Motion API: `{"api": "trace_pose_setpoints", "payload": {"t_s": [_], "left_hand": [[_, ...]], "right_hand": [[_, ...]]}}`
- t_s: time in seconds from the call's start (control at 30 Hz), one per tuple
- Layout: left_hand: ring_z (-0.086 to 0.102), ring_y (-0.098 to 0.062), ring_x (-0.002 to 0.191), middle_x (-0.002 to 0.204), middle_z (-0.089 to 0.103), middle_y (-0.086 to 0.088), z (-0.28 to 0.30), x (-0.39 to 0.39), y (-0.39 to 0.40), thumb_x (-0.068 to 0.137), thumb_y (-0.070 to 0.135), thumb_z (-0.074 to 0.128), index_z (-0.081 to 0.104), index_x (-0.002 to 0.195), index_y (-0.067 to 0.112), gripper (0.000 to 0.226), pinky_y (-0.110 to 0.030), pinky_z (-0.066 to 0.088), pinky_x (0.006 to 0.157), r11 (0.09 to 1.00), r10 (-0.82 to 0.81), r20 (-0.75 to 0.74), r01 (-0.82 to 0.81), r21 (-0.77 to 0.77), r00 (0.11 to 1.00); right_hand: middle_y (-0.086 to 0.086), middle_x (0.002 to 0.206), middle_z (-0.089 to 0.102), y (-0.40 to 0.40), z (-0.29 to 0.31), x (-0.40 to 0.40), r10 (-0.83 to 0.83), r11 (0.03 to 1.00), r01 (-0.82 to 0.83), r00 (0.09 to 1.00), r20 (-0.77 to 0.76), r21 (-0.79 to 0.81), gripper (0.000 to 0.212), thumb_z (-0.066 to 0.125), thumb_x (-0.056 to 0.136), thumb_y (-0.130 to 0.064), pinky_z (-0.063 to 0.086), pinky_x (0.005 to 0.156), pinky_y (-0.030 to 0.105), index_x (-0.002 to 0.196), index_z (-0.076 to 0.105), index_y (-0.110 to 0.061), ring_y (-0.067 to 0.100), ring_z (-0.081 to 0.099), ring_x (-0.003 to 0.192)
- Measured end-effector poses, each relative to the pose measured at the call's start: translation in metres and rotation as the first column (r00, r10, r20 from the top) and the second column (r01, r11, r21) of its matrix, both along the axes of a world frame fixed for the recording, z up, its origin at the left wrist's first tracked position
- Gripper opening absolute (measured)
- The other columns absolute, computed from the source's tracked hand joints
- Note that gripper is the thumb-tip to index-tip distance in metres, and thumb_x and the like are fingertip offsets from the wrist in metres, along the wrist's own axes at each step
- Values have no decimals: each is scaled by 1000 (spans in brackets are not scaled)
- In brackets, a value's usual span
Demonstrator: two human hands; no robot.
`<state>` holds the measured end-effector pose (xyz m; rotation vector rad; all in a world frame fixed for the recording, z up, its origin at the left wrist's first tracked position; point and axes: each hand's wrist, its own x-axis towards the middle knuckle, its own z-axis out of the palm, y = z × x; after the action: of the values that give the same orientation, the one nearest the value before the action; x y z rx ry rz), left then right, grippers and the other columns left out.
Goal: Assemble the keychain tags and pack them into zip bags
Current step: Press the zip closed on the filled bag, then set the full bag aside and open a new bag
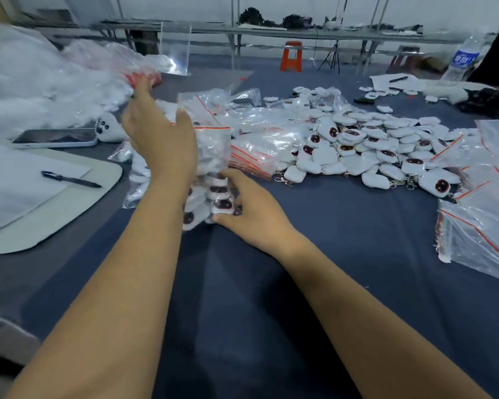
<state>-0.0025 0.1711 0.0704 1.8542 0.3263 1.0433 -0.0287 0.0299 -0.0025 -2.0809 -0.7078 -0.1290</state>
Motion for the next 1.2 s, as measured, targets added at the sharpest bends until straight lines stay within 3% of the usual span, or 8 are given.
{"api": "trace_pose_setpoints", "payload": {"t_s": [0.17, 0.27, 0.37, 0.47, 0.57, 0.63, 0.93, 1.2], "left_hand": [[45, -15, 125, 124, 53, 9, -4, -14, -58, 79, -1, 42, 54, 122, 21, 50, -26, 34, 108, 959, -282, 196, 270, 84, 939], [51, -3, 120, 123, 54, 14, -15, -12, -85, 83, -6, 37, 51, 113, 33, 51, -26, 41, 106, 894, -409, 173, 431, -120, 896], [51, -7, 122, 130, 52, 8, -28, 5, -102, 82, -14, 30, 48, 122, 26, 60, -30, 40, 109, 854, -468, 54, 468, -228, 882], [31, -14, 140, 147, 41, -1, -41, 27, -115, 78, -16, 34, 44, 136, 21, 70, -28, 24, 117, 893, -450, -167, 441, -89, 877], [2, -26, 150, 157, 28, -7, -59, 51, -118, 84, -3, 44, 36, 145, 21, 66, -34, 9, 121, 901, -282, -432, 391, 188, 857], [10, -33, 147, 155, 29, -12, -71, 58, -120, 87, 4, 45, 38, 145, 17, 60, -43, 16, 120, 887, -174, -595, 388, 252, 784], [46, -31, 112, 108, 63, -4, -77, 35, -137, 95, 25, 49, 69, 106, 24, 23, -40, 28, 90, 857, 98, -445, 152, 493, 890], [61, 6, 72, 74, 66, 18, -67, 3, -163, 90, 30, 67, 65, 83, 30, 8, -7, 44, 66, 884, -465, -140, 450, -125, 874]], "right_hand": [[-25, 76, 65, -3, 14, 12, 54, 998, -45, 982, -182, 53, 29, 69, 79, -13, 49, 71, 20, 83, 62, -42, -6, 58, 72], [-19, 57, 60, -26, 24, 25, -78, 975, 114, 979, -189, 189, 48, 50, 79, 2, 45, 57, 22, 58, 64, -39, 2, 54, 57], [-6, 89, 68, -47, 22, 49, -302, 953, 301, 953, 23, 44, 32, 55, 81, -3, 49, 79, 44, 86, 71, -29, 20, 60, 89], [5, 113, 64, -74, 16, 62, -408, 907, 415, 909, 87, -72, 36, 51, 81, 0, 44, 94, 41, 109, 69, -12, 24, 53, 110], [4, 117, 62, -109, 7, 61, -490, 869, 492, 871, 37, -52, 39, 47, 82, 2, 42, 99, 36, 111, 69, -13, 22, 51, 114], [-3, 114, 61, -125, 2, 57, -573, 811, 582, 811, -116, 64, 38, 45, 85, 0, 45, 97, 33, 109, 68, -19, 16, 55, 108], [-16, 87, 59, -126, -5, 33, -533, 808, 566, 821, -205, 166, 28, 51, 85, -9, 47, 72, 24, 102, 67, -25, 1, 54, 74], [-8, 87, 73, -119, -2, 26, -392, 865, 454, 877, -278, 212, 22, 56, 90, -18, 54, 81, 27, 106, 69, -22, 4, 65, 80]]}}
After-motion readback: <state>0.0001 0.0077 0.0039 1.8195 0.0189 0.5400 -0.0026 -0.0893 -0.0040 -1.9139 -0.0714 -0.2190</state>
